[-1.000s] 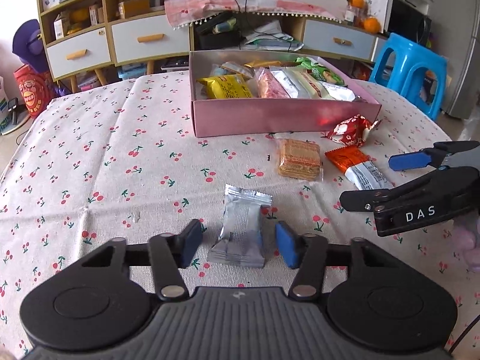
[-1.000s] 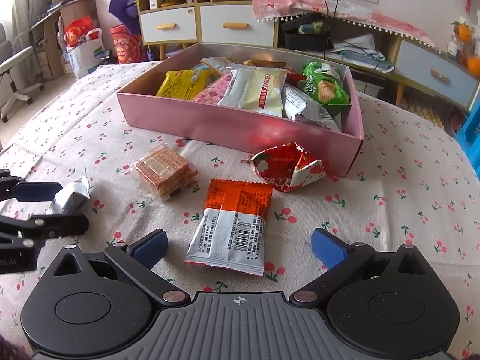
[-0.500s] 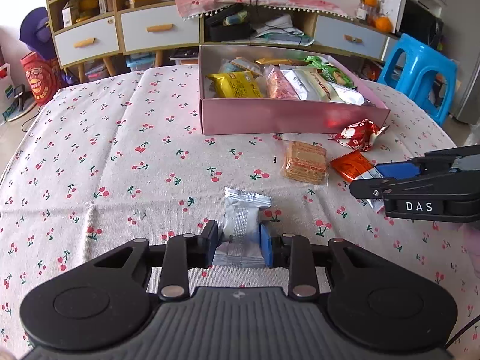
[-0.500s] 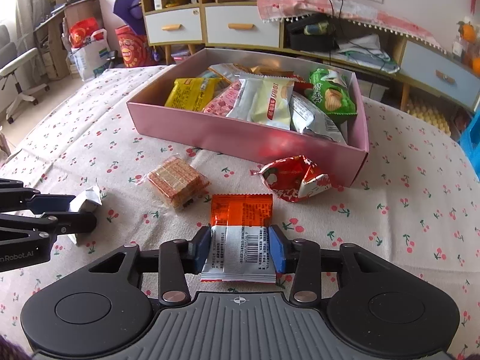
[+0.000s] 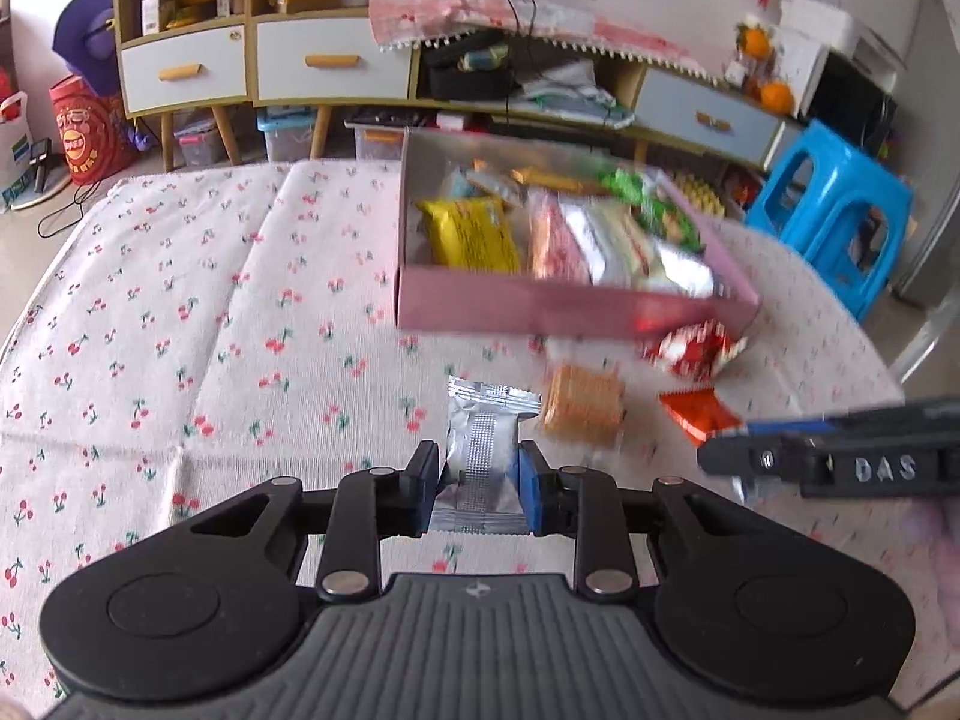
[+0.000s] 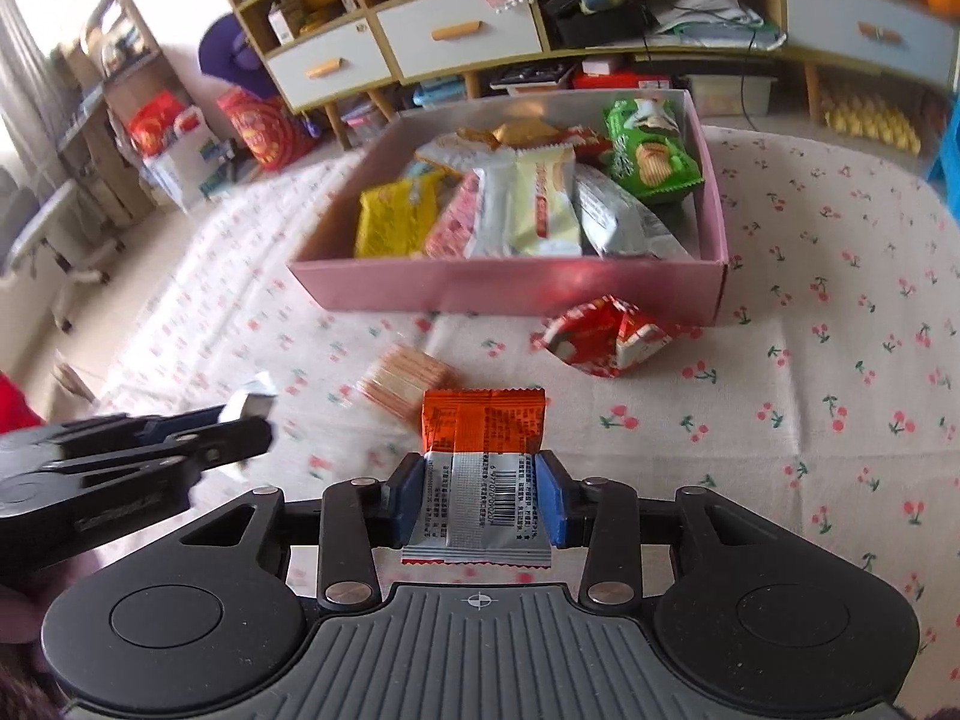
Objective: Organize snacks
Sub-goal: 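Lift both held packs and carry them over the pink box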
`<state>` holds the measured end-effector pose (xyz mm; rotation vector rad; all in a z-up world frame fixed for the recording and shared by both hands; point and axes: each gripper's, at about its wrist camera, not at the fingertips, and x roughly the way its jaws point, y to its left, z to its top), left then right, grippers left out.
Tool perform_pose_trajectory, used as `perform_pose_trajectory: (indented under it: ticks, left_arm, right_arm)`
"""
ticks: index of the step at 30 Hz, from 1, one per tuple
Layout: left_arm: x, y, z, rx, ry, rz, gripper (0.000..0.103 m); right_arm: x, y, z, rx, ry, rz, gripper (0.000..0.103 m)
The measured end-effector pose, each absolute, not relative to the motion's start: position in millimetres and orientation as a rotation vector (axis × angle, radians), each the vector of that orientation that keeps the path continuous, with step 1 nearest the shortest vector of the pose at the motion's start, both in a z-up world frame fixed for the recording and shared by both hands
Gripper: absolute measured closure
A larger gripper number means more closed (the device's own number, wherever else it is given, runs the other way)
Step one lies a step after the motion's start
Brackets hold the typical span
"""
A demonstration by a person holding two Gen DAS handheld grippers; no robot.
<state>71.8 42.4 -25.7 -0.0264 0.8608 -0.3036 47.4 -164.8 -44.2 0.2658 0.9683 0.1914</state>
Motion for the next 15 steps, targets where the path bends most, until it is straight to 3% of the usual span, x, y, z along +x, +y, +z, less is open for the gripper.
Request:
perform_pose_trajectory:
  ticks: [15]
  left_arm:
    - [126, 34, -10, -0.163, 0.813, -0.31, 0.078]
  right_arm:
    - [92, -182, -4, 0.476, 0.856, 0.172, 0.065]
